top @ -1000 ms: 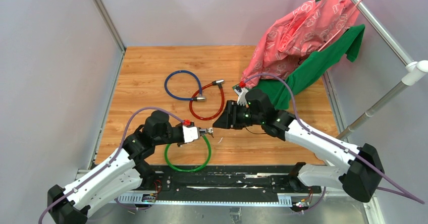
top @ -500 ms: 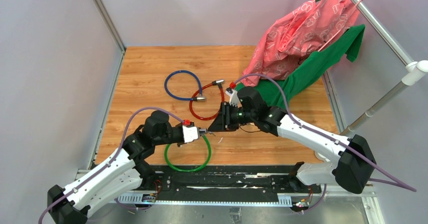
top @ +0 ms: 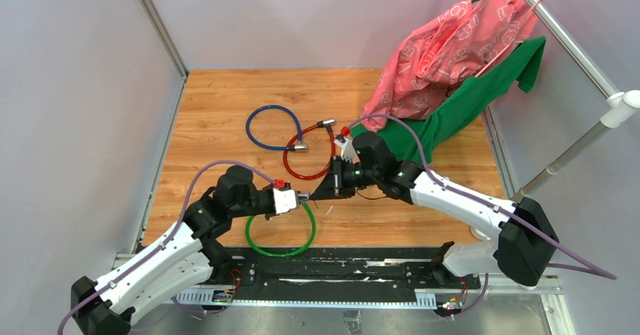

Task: Lock with the key
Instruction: Lock the lock.

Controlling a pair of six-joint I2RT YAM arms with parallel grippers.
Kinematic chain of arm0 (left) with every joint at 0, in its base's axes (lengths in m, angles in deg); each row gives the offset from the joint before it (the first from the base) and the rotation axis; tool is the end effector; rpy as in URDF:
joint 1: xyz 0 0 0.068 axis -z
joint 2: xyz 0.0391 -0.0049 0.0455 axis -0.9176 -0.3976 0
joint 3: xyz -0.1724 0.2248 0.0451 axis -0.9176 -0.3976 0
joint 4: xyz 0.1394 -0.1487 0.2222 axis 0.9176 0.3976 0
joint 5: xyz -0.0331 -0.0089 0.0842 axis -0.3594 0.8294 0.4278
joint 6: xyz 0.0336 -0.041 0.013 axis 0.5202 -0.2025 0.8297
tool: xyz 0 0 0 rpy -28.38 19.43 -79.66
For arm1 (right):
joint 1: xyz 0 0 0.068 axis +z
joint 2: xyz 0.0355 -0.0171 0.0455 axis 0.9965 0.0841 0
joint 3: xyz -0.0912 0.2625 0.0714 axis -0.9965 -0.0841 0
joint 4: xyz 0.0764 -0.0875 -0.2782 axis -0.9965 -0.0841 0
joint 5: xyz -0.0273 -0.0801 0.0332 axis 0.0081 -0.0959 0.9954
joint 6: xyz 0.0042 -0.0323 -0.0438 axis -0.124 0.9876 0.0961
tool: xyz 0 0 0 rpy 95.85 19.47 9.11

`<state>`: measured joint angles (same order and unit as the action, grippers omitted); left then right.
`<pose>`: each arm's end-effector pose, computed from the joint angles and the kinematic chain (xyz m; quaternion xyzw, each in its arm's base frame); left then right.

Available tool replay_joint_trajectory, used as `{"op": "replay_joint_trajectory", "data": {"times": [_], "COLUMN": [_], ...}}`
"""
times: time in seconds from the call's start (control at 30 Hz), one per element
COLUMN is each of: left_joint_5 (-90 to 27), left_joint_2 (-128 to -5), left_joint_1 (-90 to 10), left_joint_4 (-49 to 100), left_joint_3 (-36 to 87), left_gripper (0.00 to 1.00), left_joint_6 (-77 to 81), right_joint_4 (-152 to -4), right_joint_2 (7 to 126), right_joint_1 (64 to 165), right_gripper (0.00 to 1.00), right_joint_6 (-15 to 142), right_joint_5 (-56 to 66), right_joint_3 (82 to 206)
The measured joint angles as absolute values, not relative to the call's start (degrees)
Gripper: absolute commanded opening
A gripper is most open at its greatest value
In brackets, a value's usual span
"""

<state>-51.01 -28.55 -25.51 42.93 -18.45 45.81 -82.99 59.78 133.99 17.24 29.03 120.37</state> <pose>0.1320 -0.1374 0.2503 0.5928 0.5811 -0.2406 0.5031 0.2014 0.2590 0.2778 -0.1093 0.8294 0.5313 0.1335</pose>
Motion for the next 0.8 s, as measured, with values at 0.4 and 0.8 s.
{"op": "replay_joint_trajectory", "data": {"times": [0.4,0.8], "left_joint_5": [-54.7,-52.1], "left_joint_2": [-29.0,-29.1], "left_joint_1": [-24.4,-25.3], "left_joint_4": [39.0,43.7], "left_joint_3": [-18.5,-18.7], "left_gripper": [0.00,0.00], "left_joint_6": [47.4,47.8], "right_joint_4": [-79.4,-85.9], "right_joint_2": [46.5,45.2], "right_joint_1": [128.6,123.4], "right_gripper": [0.00,0.46], "right_joint_6": [15.7,20.1], "right_joint_5": [30.6,30.7], "right_joint_3": [110.6,109.5]}}
